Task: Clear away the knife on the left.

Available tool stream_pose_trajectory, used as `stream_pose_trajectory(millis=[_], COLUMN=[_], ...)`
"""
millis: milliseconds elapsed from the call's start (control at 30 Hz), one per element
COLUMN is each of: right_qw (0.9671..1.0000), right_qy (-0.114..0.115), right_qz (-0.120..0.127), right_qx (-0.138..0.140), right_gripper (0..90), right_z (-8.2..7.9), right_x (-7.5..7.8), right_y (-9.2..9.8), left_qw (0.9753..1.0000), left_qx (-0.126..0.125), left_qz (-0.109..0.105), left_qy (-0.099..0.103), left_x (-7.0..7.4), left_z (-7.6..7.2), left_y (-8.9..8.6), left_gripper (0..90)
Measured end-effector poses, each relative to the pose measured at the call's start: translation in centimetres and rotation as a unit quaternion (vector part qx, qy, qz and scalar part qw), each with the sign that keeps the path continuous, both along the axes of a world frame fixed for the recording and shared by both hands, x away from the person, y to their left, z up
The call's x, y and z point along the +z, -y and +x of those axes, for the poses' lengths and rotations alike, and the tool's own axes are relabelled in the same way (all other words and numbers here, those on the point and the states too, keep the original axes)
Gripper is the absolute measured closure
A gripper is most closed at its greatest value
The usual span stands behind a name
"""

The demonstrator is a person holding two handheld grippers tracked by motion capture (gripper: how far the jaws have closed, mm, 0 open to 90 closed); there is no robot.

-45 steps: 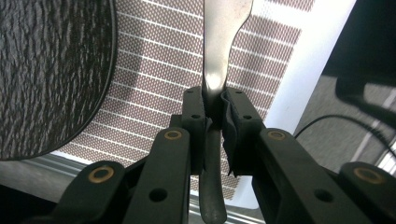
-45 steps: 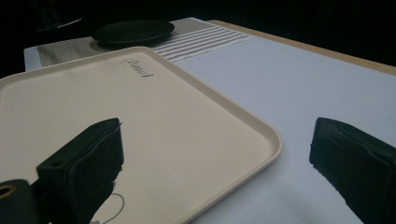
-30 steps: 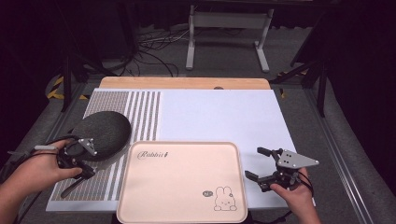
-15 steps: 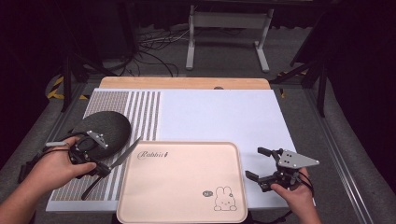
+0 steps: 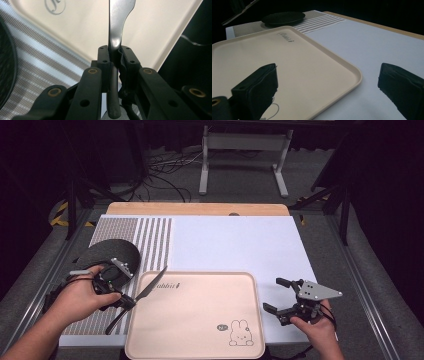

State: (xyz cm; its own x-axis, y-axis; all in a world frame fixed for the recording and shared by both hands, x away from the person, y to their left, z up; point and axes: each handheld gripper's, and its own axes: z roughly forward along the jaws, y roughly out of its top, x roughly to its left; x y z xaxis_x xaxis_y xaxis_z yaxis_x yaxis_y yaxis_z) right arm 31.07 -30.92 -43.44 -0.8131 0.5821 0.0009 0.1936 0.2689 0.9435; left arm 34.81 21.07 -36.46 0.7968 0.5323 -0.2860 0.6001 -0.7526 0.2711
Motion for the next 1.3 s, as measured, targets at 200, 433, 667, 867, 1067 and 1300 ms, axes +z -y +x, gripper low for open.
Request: stream_pose_trajectory(millis=[200,433,667,867,1067,1300], right_qw=[1.0000,1.0000,1.0000,1.0000,1.0000,1.0000], right_qy=[-0.001,-0.001,-0.001,-0.001,-0.002,-0.002], right_qz=[0.000,0.001,0.001,0.000,0.000,-0.001], right_qx=[0.000,0.000,0.000,0.000,0.001,0.001], right_gripper=[3.7,3.6,3.5,3.5,3.5,3.4], right_z=[0.0,0.0,0.0,0.0,0.0,-0.1], right_x=[0.0,-0.1,-0.1,-0.1,-0.2,-0.2], right_y=[0.1,0.2,0.2,0.2,0.2,0.2], left_qw=[0.9999,0.9997,0.9991,0.9989,0.9985,0.9983], left_qx=[-0.004,-0.006,0.009,0.011,0.013,0.017], left_qz=[-0.014,-0.020,-0.024,-0.025,-0.026,-0.027], left_qy=[-0.006,-0.015,-0.033,-0.039,-0.046,-0.049], left_x=[-0.6,-1.5,-3.1,-4.0,-4.9,-5.7], left_z=[0.2,0.4,0.7,0.7,0.7,0.7], left_y=[1.6,2.9,3.5,3.8,4.1,4.1], left_gripper=[80.1,80.1,80.1,80.1,80.1,80.1])
